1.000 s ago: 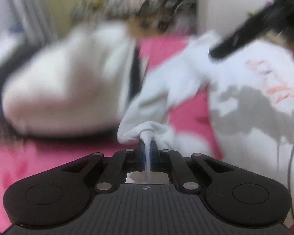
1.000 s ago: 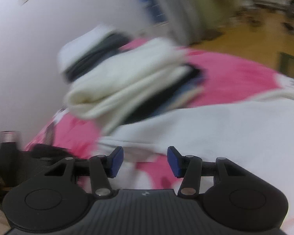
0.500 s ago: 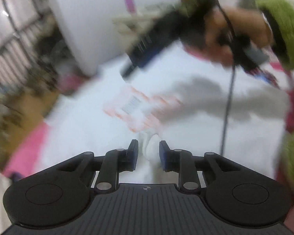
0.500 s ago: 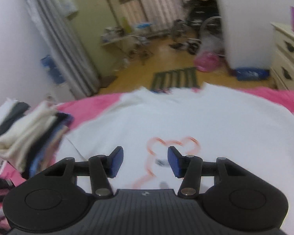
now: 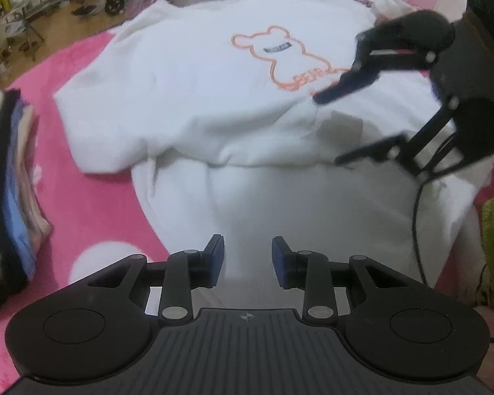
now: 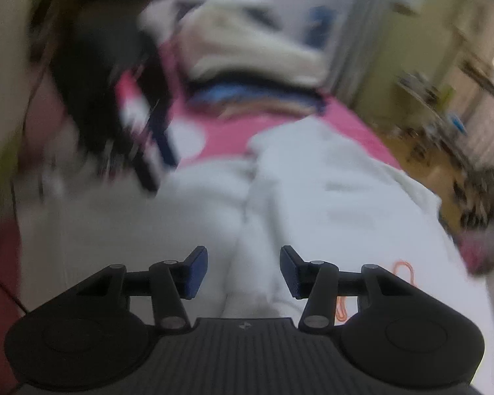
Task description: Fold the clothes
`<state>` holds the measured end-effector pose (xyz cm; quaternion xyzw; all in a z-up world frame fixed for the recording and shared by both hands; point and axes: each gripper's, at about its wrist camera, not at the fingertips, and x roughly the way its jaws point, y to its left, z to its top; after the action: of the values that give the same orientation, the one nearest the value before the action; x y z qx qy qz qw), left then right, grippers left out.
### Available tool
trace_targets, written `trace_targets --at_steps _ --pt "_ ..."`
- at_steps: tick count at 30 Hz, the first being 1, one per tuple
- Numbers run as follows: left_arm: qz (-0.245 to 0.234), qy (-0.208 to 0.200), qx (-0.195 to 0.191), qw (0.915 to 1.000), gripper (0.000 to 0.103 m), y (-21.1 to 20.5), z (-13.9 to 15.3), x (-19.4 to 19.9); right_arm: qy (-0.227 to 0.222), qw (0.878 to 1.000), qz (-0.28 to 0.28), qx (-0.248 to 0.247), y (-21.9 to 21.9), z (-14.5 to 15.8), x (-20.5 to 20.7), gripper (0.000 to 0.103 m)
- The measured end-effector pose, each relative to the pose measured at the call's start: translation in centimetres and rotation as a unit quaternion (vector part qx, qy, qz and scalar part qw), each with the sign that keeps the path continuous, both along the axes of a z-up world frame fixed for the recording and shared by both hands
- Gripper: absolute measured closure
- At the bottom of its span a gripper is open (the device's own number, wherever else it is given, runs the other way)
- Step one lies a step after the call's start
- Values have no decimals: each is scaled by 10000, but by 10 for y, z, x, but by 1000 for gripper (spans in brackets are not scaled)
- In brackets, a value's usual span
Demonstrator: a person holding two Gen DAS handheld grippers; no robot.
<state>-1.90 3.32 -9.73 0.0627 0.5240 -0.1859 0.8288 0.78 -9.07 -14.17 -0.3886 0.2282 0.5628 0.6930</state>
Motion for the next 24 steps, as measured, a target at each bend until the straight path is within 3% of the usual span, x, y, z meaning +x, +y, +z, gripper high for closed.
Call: trace_targets --at_steps 3,4,5,6,9,10,11,12,13,15,18,20,22,23,24 --pt "-55 34 -48 10000 72 -4 -11 -3 -231 9984 43 -519 17 -32 4 66" --pt "-62 67 -4 10000 72 -4 -15 -1 -230 9975 7 -670 22 -41 8 76" --pt "-68 99 35 9999 72 -4 -18 0 -99 9973 -43 -725 24 -44 14 87" --pt "-69 126 49 9999 72 -3 -20 0 144 9976 -135 -663 25 -39 20 90" --pt "-18 171 -10 9999 72 4 -21 -3 1241 9903 -613 112 16 -2 48 94" --pt "7 183 -45 9998 72 6 -21 -3 1698 9797 -879 601 9 16 63 95" --pt "33 198 -77 9998 72 9 -22 -4 2152 9615 -1216 1203 -5 31 82 95" --pt "58 220 -102 9997 72 11 -22 -4 2596 9322 -1632 1925 -26 43 103 95" --pt "69 232 -122 9996 72 12 -22 -5 3016 8937 -2032 2628 -47 54 124 95" --pt "89 253 -160 9995 72 14 -23 -6 3718 7967 -2811 3847 -91 69 163 95" --pt "51 216 -154 9996 72 15 -25 -8 4303 6552 -4140 4628 -160 34 195 95" --pt "29 214 -145 9997 72 15 -27 -8 4868 5626 -4799 4650 -192 -9 200 95" --pt "10 226 -132 9997 72 16 -29 -8 5168 5024 -5212 4571 -210 -38 197 95" --pt "3 233 -126 9997 72 16 -29 -9 5232 4880 -5165 4705 -213 -40 194 95" --pt "5 244 -114 9996 72 16 -29 -9 5220 4841 -5006 4925 -216 -34 191 95"
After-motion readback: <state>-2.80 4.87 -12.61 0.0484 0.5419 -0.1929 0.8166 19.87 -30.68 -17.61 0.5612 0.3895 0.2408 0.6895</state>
